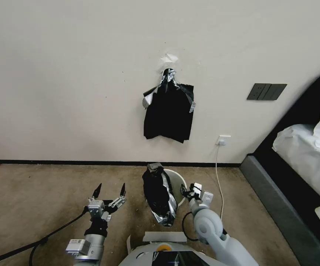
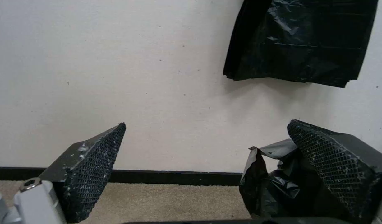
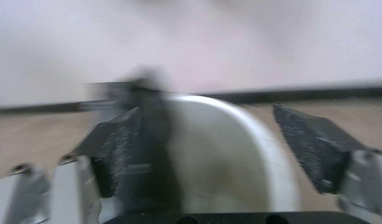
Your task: Place a trash bag onto the trash bin.
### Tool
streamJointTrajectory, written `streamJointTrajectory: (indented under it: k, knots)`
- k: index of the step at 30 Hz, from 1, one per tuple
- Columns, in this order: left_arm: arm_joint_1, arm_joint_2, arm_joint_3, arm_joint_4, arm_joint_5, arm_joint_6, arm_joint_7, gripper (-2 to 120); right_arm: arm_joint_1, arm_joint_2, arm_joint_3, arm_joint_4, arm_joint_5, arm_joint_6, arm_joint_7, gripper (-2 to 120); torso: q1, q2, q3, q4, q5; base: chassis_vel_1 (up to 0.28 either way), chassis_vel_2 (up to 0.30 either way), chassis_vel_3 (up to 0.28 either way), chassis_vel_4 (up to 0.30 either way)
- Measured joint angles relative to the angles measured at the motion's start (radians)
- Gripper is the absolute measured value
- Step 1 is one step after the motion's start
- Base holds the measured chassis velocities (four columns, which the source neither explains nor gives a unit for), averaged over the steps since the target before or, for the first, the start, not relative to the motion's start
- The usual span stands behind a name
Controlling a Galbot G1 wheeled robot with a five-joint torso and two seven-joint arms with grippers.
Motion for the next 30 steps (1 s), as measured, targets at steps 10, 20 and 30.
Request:
streamJointTrajectory:
  k: [10, 20, 30]
  knots:
    - [0.008, -0.004, 0.006, 0.014, 0.034, 0.000, -0.008, 100, 0.156, -0.048, -0.145, -0.045, -0.050, -0.126, -0.176, 100, 0.000, 0.000, 0.000, 0.0005, -0.0001, 0.000, 0.000, 0.000, 0.000]
    - [0.009, 0.000, 0.009, 0.020, 0.045, -0.003, -0.012, 100, 0.154, -0.040, -0.195, -0.108, -0.248, -0.126, -0.096, 61, 0.000, 0.000, 0.000, 0.0001, -0.0001, 0.000, 0.000, 0.000, 0.000]
    - [-0.008, 0.012, 0.054, 0.039, 0.068, 0.004, -0.013, 100, 0.123, -0.043, -0.191, -0.123, -0.422, -0.062, -0.072, 30, 0.000, 0.000, 0.000, 0.0003, 0.0000, 0.000, 0.000, 0.000, 0.000]
